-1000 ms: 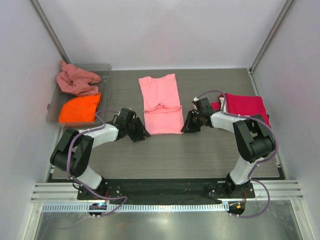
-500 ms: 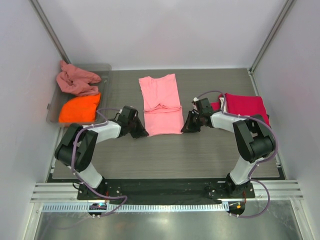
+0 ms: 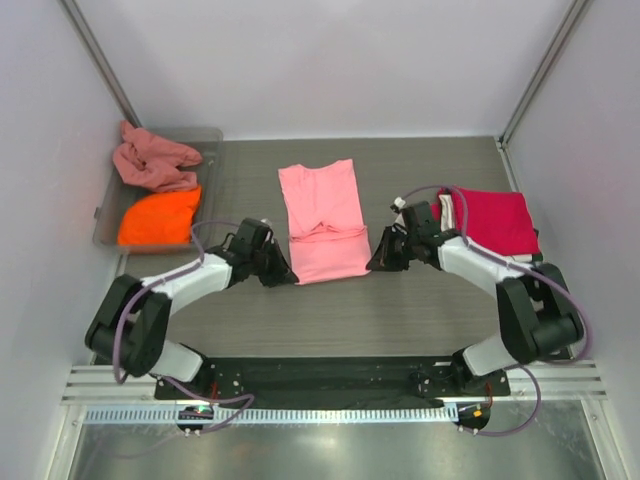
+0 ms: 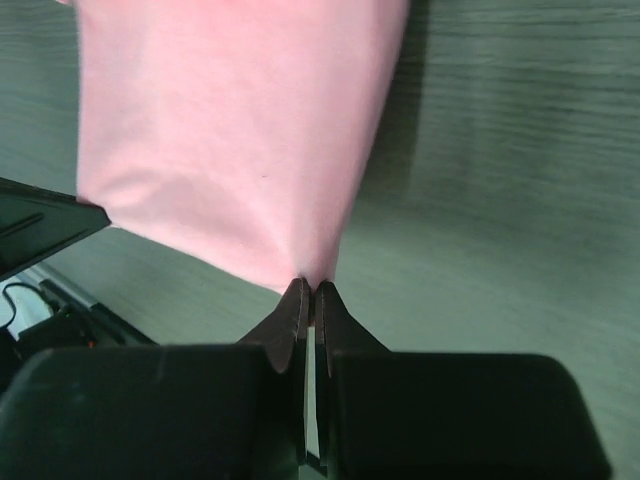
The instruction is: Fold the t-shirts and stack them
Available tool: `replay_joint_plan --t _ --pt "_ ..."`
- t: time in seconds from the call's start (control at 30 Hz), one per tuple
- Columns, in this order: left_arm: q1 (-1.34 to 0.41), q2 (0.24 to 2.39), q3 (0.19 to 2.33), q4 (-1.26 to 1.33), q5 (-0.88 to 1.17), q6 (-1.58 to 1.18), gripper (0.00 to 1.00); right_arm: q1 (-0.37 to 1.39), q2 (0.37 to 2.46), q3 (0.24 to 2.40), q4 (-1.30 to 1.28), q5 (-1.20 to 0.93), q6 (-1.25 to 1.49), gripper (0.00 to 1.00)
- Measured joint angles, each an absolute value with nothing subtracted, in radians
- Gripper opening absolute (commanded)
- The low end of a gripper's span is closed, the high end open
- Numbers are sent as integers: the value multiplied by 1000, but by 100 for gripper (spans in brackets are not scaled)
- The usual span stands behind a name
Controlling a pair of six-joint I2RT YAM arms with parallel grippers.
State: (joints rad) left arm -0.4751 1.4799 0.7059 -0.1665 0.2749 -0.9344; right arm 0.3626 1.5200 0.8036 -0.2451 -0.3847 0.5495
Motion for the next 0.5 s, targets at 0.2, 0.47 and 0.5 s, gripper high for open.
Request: replay_joint_plan --t 0.2,0.47,0.5 --pt "-520 1260 718 -312 322 -928 0 368 1271 781 -355 -379 528 1" --pt "-527 1055 769 -458 377 -946 0 371 1090 847 -528 -363 521 1" --pt "-528 1048 781 -466 378 -947 0 371 1090 868 -540 -360 520 1"
